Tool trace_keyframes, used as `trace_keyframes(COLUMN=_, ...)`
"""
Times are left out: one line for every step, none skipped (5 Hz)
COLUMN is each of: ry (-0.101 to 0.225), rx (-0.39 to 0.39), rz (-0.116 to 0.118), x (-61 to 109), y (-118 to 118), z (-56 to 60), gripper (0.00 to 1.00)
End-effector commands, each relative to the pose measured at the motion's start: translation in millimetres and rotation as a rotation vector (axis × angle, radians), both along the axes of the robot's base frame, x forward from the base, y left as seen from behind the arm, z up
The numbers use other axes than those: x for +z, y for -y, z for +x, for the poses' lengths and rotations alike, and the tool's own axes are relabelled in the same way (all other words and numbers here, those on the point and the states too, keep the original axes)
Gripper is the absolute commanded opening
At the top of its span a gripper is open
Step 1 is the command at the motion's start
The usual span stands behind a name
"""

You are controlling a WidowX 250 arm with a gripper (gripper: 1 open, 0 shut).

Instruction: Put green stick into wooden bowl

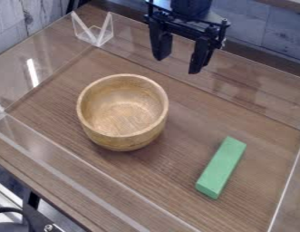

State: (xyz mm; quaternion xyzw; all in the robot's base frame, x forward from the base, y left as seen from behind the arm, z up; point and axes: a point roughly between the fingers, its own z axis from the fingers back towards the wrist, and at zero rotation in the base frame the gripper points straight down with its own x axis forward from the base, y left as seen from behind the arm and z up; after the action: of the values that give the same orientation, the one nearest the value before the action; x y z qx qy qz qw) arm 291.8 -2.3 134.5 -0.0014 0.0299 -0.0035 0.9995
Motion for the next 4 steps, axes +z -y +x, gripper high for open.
trace_keyframes(ry=-0.018, rx=0.001, rz=0.000, x=-9.0, y=1, z=-4.7, gripper=1.00)
trace_keyframes(ry=-0.010, rx=-0.015, rz=-0.010, x=-17.9, y=15, z=-25.4, gripper=1.00)
trace_keyframes(ry=0.008, rx=-0.035, rz=-0.012, x=-20.2, y=28, z=-34.8, gripper=1.00)
trace_keyframes(ry=0.013, rx=-0.043, rz=-0.017, x=-24.8, y=37, z=-39.3, gripper=1.00)
